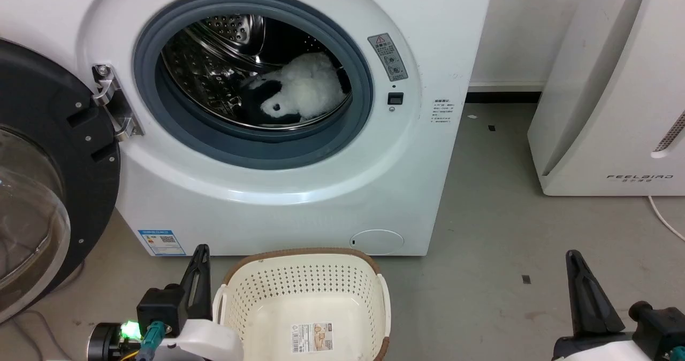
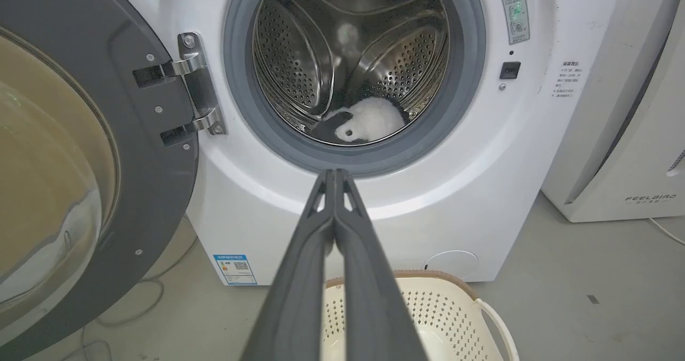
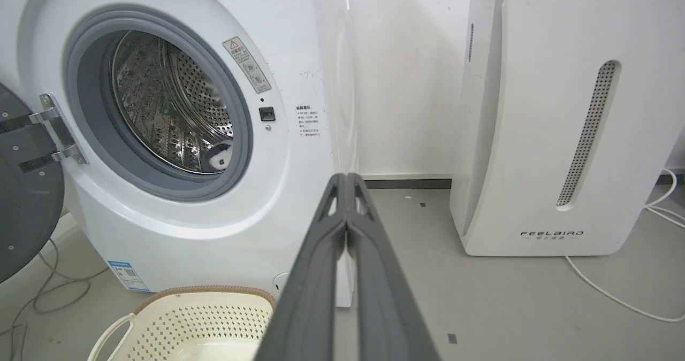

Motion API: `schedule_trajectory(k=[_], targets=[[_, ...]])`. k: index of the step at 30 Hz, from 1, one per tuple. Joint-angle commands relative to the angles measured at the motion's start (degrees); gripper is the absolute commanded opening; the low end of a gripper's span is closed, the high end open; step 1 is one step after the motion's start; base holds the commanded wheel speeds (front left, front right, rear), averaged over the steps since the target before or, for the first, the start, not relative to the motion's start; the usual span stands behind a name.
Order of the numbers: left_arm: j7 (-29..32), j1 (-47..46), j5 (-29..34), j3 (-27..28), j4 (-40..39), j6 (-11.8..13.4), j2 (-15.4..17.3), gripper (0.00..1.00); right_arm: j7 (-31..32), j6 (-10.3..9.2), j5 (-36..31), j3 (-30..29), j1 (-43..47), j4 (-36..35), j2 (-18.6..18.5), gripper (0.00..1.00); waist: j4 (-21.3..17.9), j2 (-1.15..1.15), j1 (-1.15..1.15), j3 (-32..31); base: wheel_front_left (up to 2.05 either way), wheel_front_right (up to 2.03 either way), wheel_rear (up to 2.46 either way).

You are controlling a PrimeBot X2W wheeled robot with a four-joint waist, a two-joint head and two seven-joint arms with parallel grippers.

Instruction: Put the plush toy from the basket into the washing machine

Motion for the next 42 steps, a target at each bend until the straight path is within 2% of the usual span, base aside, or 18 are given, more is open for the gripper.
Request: schedule_trajectory(k=[1, 42], targets=[[0.25, 0.35, 0.45, 0.16, -0.57, -0.31, -0.22, 0.00, 0.50, -0.01, -0.58, 0.11, -0.95, 0.07, 0.00, 0.00, -0.01, 0.00, 0.00, 0.00, 0.00, 0.00, 0.00], [5.03, 0.87, 1.32, 0.61, -4.59, -1.13, -0.72, 0.00, 5.33, -0.02, -3.70, 1.59, -2.91, 0.20, -0.01, 0.00, -0.28, 0.00, 0.00, 0.12, 0.00, 0.00, 0.00]])
